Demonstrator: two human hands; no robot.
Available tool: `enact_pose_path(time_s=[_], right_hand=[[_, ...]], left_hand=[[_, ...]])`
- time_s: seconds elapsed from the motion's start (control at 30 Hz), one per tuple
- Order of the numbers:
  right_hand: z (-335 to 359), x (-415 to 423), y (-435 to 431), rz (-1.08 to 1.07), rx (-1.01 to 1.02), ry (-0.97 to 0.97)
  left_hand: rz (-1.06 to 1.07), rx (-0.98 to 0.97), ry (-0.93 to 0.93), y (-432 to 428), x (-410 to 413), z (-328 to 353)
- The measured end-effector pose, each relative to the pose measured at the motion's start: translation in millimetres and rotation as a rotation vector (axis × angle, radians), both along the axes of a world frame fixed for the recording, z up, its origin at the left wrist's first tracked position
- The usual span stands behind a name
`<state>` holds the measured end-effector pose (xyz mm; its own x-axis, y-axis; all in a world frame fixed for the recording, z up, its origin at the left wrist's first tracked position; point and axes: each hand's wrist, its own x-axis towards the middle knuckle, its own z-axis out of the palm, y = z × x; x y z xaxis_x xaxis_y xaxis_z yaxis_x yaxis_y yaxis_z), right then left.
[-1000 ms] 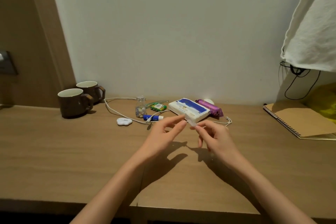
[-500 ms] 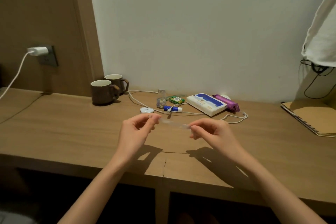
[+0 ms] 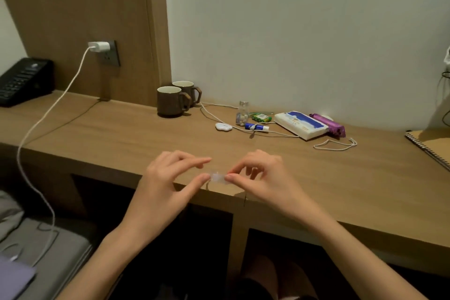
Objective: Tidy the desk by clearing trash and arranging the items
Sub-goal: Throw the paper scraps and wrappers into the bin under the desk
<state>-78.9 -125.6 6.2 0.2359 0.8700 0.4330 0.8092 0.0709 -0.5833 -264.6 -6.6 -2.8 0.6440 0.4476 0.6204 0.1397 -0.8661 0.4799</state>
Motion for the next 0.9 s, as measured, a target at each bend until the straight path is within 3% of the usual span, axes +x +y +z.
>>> enact_pose_path(time_s=[0.17,0.3,0.47,0.67,0.9], right_hand=[[-13,-30,8,0.062,0.018,0.035],[-34,-50,13,0.153,-0.055,0.092],[-83,-75,30,0.180,-0.223,0.109],[-159,-82,63,0.224,-0.519,0.110],[-222,-69,80,0.185,-0.696,0.152]], left_hand=[[0.036,0.078,0.092,-6,-24,-19],[0.030,-0.107,0.105,-1,-45,-34],[0.006,-0.306,0.315,17,-68,-75],[0.114,-0.486,0.545,57,-81,-163],[0.173,-0.738,0.753,108,-84,-275]])
